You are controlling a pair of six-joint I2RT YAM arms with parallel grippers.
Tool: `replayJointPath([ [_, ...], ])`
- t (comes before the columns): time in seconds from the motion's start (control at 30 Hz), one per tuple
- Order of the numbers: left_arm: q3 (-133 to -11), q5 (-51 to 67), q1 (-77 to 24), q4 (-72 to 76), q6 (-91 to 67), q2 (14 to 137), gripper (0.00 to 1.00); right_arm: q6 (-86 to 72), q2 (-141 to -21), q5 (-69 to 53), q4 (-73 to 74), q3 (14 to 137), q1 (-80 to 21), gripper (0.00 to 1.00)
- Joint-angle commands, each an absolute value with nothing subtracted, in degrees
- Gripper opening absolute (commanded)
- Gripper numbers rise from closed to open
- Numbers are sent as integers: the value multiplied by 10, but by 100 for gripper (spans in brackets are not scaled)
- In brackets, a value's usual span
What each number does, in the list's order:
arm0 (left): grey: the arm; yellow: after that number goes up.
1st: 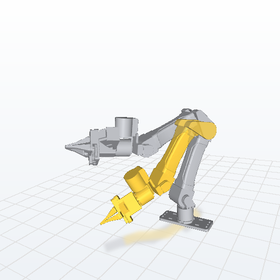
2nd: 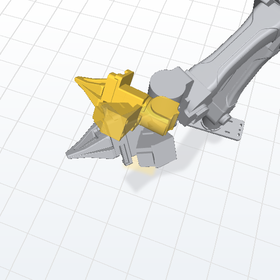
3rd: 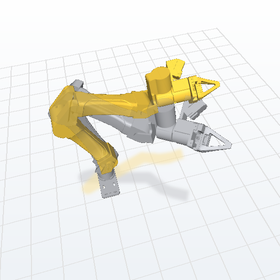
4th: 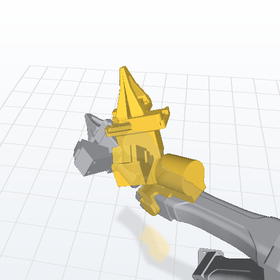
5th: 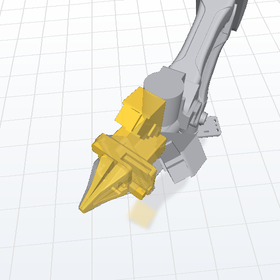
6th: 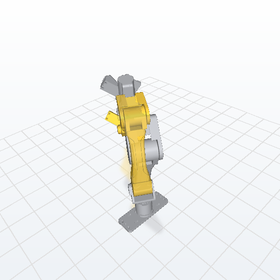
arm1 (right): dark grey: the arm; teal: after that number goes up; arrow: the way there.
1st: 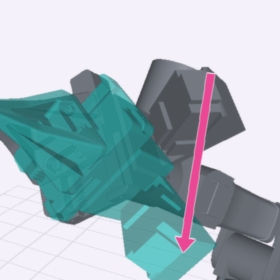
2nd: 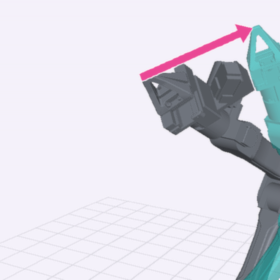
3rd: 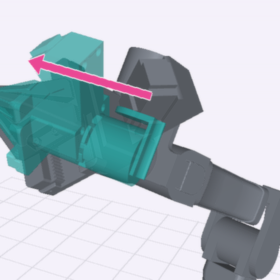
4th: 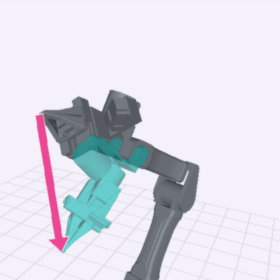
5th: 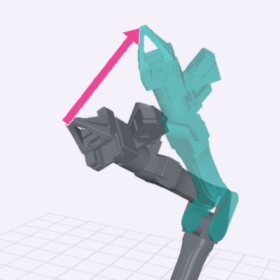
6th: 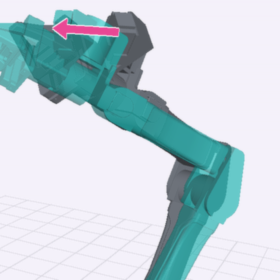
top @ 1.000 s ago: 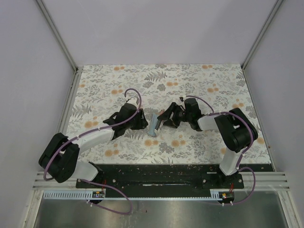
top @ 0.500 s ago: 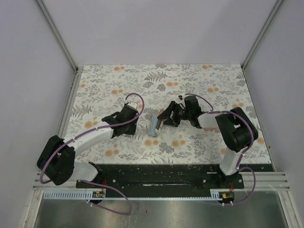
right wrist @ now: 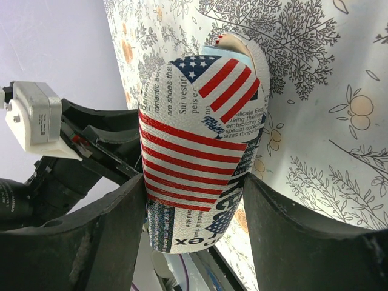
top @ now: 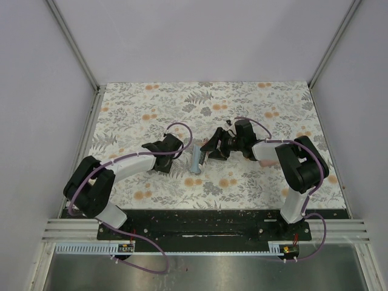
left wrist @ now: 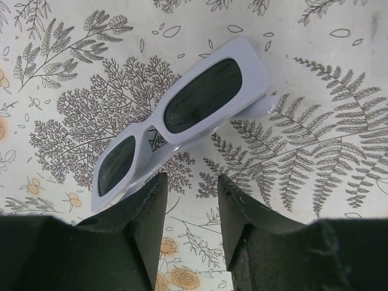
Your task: Organize the sunglasses
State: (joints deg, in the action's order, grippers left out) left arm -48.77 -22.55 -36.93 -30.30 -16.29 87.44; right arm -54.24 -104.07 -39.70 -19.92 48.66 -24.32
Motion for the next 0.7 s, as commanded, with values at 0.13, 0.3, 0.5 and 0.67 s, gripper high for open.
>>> replayJointPath([
  [0.13, -532, -262, -362, -294, -134, 919, 41, -535, -1042, -417, -206, 508, -236, 66],
  [0.3, -556, -271, -361, -301, -124, 947, 41, -536, -1042, -417, -207, 509, -236, 66],
  [0.5, -568, -266, -363, -298, -114, 949, 41, -537, -1040, -417, -207, 510, -236, 65],
  [0.67, -570, -278, -363, -291, -105, 950, 42, -537, -1041, -418, -205, 512, -236, 65],
])
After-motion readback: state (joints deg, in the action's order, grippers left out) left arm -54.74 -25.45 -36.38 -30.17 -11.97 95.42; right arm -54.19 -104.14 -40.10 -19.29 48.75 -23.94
